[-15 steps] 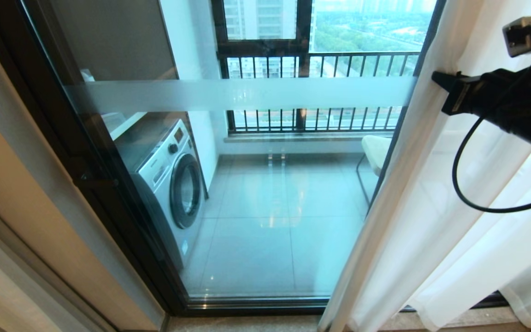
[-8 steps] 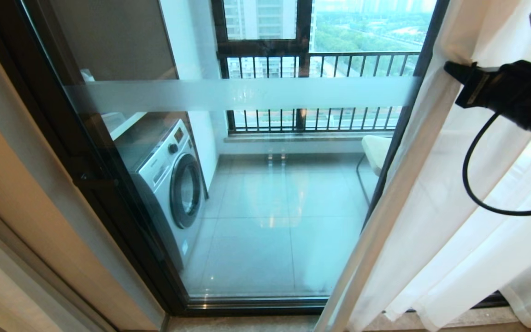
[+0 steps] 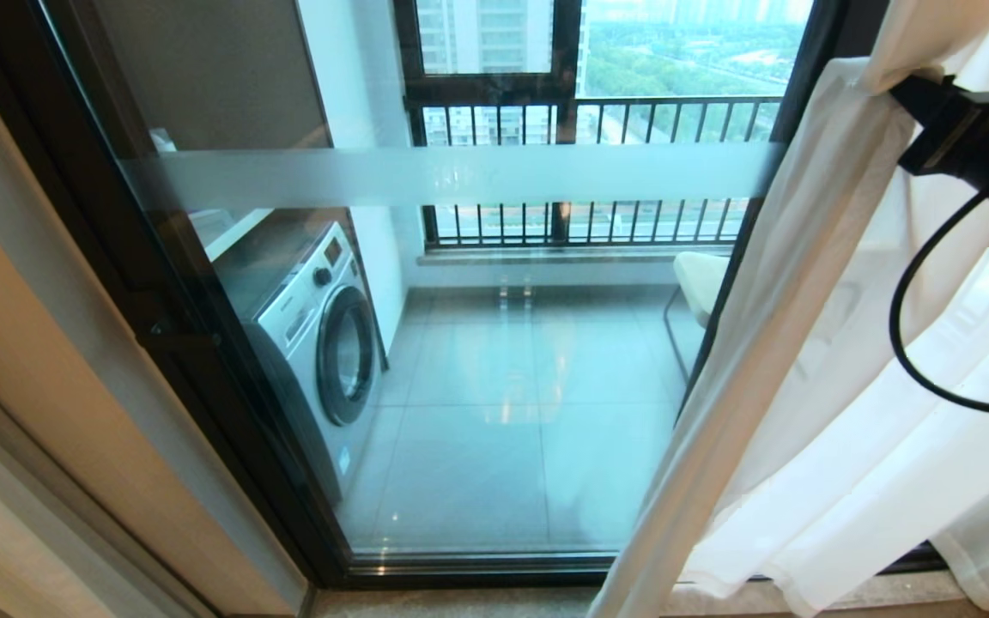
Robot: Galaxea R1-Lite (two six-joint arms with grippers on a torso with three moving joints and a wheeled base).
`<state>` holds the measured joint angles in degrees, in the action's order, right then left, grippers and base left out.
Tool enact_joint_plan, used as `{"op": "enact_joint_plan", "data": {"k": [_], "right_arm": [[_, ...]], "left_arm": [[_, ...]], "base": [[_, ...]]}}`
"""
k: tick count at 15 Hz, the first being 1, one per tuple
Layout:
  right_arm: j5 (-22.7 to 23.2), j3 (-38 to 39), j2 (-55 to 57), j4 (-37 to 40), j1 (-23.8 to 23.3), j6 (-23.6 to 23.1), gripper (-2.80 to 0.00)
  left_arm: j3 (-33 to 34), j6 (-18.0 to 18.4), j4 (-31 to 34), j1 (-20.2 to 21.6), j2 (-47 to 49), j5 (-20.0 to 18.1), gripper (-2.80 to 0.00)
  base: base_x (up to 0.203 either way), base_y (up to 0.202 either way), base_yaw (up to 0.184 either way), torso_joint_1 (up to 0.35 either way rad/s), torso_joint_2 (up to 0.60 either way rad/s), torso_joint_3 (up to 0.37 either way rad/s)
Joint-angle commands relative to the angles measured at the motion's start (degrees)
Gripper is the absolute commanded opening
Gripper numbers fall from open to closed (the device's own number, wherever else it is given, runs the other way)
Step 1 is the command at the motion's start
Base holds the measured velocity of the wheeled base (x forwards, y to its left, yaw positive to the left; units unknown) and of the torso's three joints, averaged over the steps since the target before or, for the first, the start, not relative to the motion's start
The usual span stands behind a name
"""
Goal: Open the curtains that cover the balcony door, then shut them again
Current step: Pull the inner curtains open on both sides
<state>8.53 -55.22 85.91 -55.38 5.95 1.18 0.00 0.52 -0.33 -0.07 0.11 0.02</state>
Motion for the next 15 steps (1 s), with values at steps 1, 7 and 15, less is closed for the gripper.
{"op": "enact_joint_plan", "data": {"k": [1,7,15], "right_arm": [[0.1,0.3,-1.8,-0.2,0.0,0.0,-2.80],[0.1,2.8,-3.9,-0.4,-0.1,1.2,-2.80],[0.1,2.9,-4.4,-0.3,-0.1,1.5,-2.80]], "left_arm": [[0.0,0.0,0.0,0.0,0.0,0.1,-2.80],[0.0,0.0,-0.1,0.0,0.0,0.1,-2.80],[0.0,-0.1,-0.1,0.0,0.0,0.1,-2.80]], "base": [[0.000,0.000,0.000,0.000,0.00,0.000],[0.000,0.000,0.000,0.000,0.00,0.000],[0.000,-0.025,-0.001,0.000,0.00,0.001]]}}
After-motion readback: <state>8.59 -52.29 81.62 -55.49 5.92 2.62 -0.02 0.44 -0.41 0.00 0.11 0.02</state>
